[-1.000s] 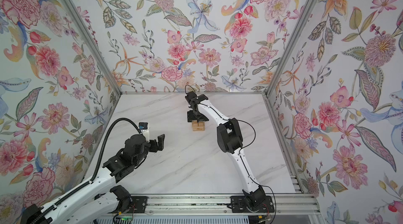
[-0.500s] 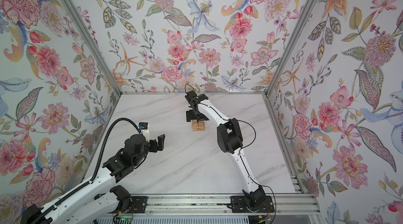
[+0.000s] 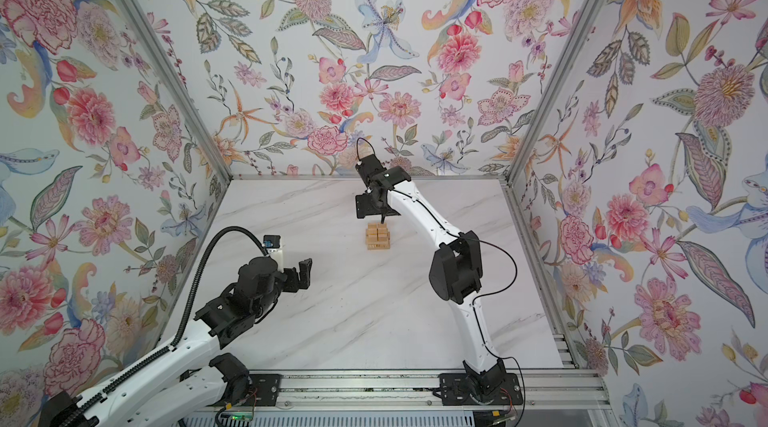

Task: Build the wood block tower
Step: 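Raise the right gripper away from the stack and draw it back, then lower the left gripper onto a loose rectangular wooden block while the right gripper waits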

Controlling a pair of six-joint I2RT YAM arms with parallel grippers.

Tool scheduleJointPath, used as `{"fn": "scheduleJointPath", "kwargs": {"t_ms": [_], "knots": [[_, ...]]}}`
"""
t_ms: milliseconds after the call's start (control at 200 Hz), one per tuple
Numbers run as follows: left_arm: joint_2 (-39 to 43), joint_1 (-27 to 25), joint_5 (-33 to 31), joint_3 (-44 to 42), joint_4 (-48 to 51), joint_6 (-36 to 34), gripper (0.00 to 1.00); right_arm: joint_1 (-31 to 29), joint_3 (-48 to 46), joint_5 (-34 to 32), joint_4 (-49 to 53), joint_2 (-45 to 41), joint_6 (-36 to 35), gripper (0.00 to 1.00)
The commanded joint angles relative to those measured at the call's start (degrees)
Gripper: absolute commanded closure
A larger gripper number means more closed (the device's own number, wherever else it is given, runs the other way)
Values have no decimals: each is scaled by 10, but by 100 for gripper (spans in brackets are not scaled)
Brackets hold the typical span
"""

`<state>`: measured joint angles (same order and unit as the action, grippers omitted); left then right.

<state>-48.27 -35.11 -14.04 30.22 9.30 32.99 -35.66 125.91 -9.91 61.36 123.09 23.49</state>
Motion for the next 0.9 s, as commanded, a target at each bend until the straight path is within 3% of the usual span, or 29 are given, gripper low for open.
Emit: {"fn": "scheduleJointPath", "kwargs": {"t_ms": [0,325,465,646,896], "knots": [[11,8,-27,10,46,42,1,-11,-79,-18,-14,-72,-10,1],[48,7,-51,-45,84,167,1,-11,-463,15,-169,-337,16,1],[12,9,-61,-42,78,181,1,-11,-581,28,-212,-422,26,1],[-78,25,-86,-25,78,228,1,-3,-665,47,-246,-495,29,1],[-97,56,-122,-45,61,332,1,-1,-708,64,-254,-556,13,1]]}}
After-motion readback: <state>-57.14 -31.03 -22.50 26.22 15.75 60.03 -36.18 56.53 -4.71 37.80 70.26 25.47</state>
